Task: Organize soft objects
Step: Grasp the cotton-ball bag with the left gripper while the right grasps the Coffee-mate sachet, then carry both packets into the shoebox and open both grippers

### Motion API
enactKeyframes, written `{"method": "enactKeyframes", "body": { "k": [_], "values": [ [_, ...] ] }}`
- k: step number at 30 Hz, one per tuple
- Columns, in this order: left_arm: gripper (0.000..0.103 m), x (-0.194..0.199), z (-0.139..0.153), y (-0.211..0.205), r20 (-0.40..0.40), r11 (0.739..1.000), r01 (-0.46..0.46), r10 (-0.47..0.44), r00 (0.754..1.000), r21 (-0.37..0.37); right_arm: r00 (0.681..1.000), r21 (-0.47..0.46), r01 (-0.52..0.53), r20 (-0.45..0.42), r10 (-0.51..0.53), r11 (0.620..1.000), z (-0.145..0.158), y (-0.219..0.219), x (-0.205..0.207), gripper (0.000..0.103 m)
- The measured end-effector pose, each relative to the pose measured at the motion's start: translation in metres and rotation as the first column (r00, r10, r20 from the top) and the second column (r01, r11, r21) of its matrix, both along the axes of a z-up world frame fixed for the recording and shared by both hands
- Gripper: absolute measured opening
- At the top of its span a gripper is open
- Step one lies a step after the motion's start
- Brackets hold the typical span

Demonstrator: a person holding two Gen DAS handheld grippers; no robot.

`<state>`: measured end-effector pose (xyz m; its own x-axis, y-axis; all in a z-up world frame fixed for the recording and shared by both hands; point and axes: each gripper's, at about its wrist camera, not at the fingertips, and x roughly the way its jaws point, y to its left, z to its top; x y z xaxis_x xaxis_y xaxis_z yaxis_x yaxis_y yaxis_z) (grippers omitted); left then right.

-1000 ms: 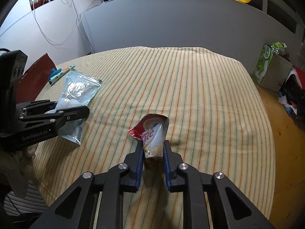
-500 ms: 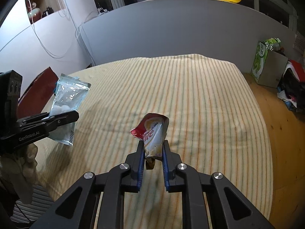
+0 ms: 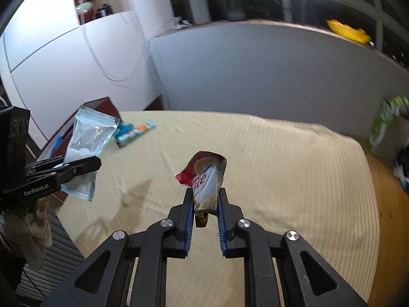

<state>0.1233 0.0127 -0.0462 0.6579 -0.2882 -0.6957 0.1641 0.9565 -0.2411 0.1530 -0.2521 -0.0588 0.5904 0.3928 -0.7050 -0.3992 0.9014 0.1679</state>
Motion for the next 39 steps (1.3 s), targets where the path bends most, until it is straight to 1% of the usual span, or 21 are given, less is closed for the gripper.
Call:
{"method": "enactKeyframes", "body": {
  "k": [5,10,15,20,25,30,34,39],
  "values": [
    [0.019,-0.018,0.015,0.051,0.027,0.996,-0.079,0.078,0.997,0.032,0.996,0.009,-0.083,0.032,0.083,0.996,0.022,0.048,0.013,0.015],
    [0.019,-0.035,0.026,0.092,0.051,0.986,-0.158,0.155,0.987,0.054,0.983,0.005,-0.175,0.058,0.174,0.985,0.043,0.102,0.023,0.015],
    [0.019,-0.052,0.032,0.133,0.066,0.967,-0.242,0.237,0.969,0.08,0.964,0.019,-0.26,0.07,0.258,0.965,0.056,0.159,0.033,0.015],
    [0.019,-0.061,0.028,0.163,0.069,0.945,-0.313,0.307,0.949,0.098,0.941,0.047,-0.336,0.057,0.334,0.941,0.061,0.205,0.037,0.015],
    [0.019,-0.066,0.02,0.184,0.067,0.92,-0.369,0.364,0.929,0.131,0.915,0.049,-0.404,0.039,0.402,0.913,0.063,0.254,0.044,0.015],
    [0.019,-0.069,0.012,0.201,0.06,0.899,-0.403,0.399,0.915,0.172,0.888,0.048,-0.46,0.013,0.46,0.887,0.058,0.297,0.049,0.015],
    [0.019,-0.066,0.008,0.211,0.048,0.89,-0.415,0.414,0.909,0.189,0.866,0.046,-0.498,-0.028,0.5,0.866,0.046,0.331,0.054,0.015],
    [0.019,-0.059,0.005,0.213,0.039,0.886,-0.409,0.411,0.911,0.217,0.842,0.034,-0.534,-0.063,0.535,0.845,0.032,0.364,0.052,0.015]
  ]
}}
